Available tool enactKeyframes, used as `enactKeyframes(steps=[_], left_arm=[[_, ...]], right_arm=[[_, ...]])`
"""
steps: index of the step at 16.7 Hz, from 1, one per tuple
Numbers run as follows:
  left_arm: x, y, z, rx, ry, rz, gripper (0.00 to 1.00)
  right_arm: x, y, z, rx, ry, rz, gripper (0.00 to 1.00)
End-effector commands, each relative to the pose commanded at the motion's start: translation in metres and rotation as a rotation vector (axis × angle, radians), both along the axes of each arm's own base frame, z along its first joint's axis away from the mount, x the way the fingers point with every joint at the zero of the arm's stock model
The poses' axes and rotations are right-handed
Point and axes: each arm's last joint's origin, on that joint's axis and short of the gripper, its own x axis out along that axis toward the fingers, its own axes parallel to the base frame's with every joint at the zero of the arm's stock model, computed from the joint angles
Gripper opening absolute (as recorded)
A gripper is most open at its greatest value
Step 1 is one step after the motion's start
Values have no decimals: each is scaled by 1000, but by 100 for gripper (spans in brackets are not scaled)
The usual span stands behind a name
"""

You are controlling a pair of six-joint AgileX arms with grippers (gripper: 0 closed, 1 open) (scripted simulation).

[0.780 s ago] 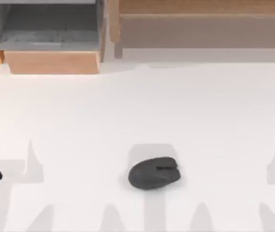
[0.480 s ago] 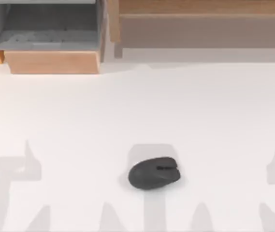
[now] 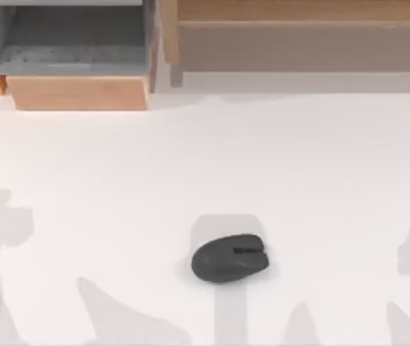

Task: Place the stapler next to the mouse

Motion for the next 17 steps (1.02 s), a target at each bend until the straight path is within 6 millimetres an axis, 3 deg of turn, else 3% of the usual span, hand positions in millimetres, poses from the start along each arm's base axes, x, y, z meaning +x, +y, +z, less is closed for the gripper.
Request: enactKeyframes(steps=[5, 9, 13, 17], left_arm=[[57, 52, -10, -117, 486, 118, 100], [87, 97, -29, -228, 746, 183, 100], [104, 132, -48, -316, 890, 215, 100], [108, 141, -52, -337, 915, 223, 100]], right_arm=[[0, 0, 0, 0, 0, 0, 100], [0, 0, 0, 0, 0, 0, 100], [0, 0, 0, 0, 0, 0, 100], [0, 0, 0, 0, 0, 0, 100]])
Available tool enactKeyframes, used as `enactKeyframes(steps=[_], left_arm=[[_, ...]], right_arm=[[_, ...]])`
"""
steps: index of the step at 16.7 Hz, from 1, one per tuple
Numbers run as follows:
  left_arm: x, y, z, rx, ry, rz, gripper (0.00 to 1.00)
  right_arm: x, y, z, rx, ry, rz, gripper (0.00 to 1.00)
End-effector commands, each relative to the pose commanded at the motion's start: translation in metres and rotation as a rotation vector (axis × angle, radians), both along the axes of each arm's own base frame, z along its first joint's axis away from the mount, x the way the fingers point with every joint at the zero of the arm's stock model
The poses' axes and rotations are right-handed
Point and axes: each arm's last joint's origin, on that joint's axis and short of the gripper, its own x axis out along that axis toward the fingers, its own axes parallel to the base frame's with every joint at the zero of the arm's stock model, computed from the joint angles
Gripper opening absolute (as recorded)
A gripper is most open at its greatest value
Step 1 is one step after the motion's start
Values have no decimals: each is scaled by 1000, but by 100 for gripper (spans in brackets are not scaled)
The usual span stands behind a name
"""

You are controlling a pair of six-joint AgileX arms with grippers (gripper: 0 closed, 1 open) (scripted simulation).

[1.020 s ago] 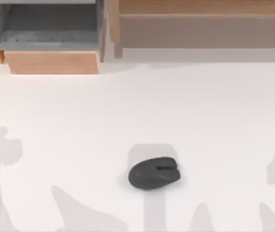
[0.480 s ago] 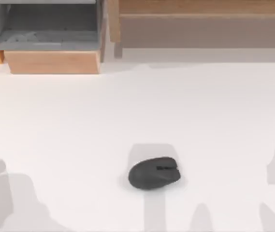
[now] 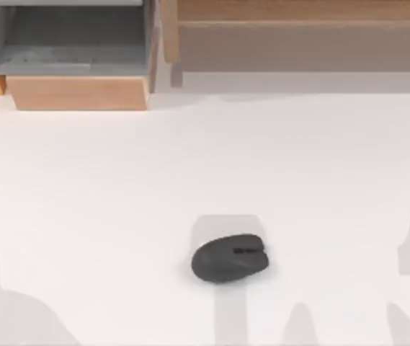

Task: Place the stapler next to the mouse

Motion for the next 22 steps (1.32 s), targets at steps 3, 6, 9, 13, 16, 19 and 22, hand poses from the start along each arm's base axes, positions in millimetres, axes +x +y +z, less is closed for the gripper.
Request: enactKeyframes(steps=[3, 6, 9, 13, 16, 19, 22], left_arm=[[0, -2, 0, 2, -2, -4, 100], [0, -1, -12, -2, 3, 0, 100], [1, 1, -36, 5, -7, 0, 100], [0, 0, -50, 0, 0, 0, 100], [0, 0, -50, 0, 0, 0, 92], [0, 0, -50, 0, 0, 0, 70], [0, 0, -50, 0, 0, 0, 47]], right_arm=[[0, 0, 0, 0, 0, 0, 100], [0, 0, 0, 0, 0, 0, 100], [0, 0, 0, 0, 0, 0, 100], [0, 0, 0, 0, 0, 0, 100], [0, 0, 0, 0, 0, 0, 100], [0, 0, 0, 0, 0, 0, 100], [0, 0, 0, 0, 0, 0, 100]])
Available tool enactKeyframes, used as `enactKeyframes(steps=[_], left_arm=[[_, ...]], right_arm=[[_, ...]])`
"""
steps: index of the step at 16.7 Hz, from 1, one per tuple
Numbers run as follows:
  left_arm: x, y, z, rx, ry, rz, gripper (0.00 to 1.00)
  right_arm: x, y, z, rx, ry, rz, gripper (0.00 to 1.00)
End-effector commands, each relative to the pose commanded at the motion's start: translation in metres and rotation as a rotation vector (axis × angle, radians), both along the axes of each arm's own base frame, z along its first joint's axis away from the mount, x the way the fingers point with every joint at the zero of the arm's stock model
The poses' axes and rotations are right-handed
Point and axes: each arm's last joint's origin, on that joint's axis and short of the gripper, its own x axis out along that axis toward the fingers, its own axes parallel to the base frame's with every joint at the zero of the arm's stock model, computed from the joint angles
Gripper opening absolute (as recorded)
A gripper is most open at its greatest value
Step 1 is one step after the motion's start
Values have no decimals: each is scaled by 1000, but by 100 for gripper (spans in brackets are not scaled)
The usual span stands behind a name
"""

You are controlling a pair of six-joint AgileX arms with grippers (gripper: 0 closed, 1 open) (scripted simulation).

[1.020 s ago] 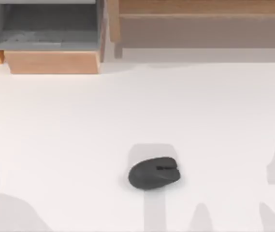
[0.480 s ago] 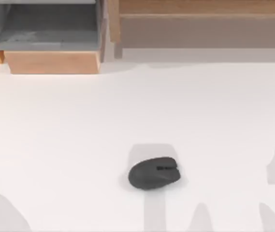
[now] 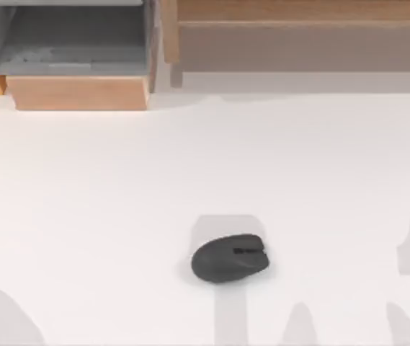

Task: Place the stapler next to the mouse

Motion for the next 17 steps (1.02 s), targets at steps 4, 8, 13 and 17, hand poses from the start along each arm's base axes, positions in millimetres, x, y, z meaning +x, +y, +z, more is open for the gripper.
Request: enactKeyframes(steps=[4, 8, 13, 17], left_arm=[[0, 0, 0, 0, 0, 0, 17], [0, 0, 0, 0, 0, 0, 0], [0, 0, 0, 0, 0, 0, 0], [1, 0, 6, 4, -8, -2, 0]], right_arm=[[0, 0, 0, 0, 0, 0, 100], [0, 0, 0, 0, 0, 0, 100], [0, 0, 0, 0, 0, 0, 100], [0, 0, 0, 0, 0, 0, 100]])
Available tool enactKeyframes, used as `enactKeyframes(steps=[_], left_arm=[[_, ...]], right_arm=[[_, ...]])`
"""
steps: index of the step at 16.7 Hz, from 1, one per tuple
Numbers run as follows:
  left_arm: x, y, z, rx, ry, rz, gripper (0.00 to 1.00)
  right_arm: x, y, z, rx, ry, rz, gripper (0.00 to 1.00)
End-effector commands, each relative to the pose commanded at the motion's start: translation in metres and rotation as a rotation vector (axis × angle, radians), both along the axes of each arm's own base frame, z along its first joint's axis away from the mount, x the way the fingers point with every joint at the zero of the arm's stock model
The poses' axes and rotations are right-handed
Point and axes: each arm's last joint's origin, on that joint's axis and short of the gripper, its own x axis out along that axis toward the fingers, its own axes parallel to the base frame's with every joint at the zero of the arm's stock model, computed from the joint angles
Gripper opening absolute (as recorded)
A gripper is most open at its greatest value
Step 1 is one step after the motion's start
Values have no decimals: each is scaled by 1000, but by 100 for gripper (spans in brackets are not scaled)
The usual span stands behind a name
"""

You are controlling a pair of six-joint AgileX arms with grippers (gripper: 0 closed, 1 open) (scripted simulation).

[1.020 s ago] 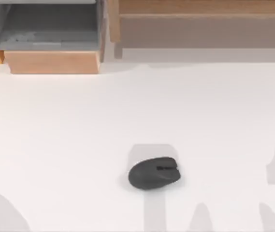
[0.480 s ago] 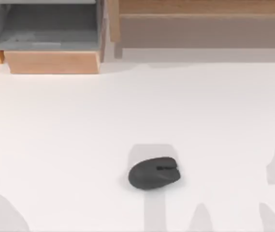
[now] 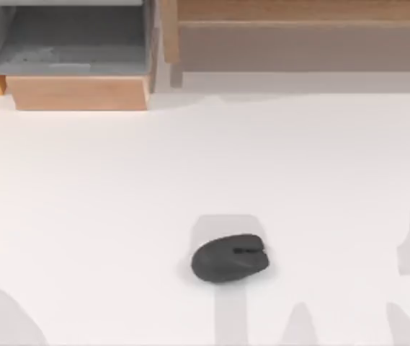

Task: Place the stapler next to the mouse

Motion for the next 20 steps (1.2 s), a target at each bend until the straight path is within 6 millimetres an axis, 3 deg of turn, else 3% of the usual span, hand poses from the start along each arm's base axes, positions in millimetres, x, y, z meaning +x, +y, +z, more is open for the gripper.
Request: enactKeyframes(steps=[5, 10, 13, 17, 20], left_arm=[[-1, -1, 23, -6, 9, 0, 0], [-1, -1, 23, -5, 9, -1, 0], [16, -10, 37, 22, -36, -17, 0], [66, -52, 50, 27, -66, -71, 0], [109, -111, 51, 14, -55, -133, 0]], right_arm=[[0, 0, 0, 0, 0, 0, 100], [0, 0, 0, 0, 0, 0, 100], [0, 0, 0, 0, 0, 0, 100], [0, 0, 0, 0, 0, 0, 100], [0, 0, 0, 0, 0, 0, 100]])
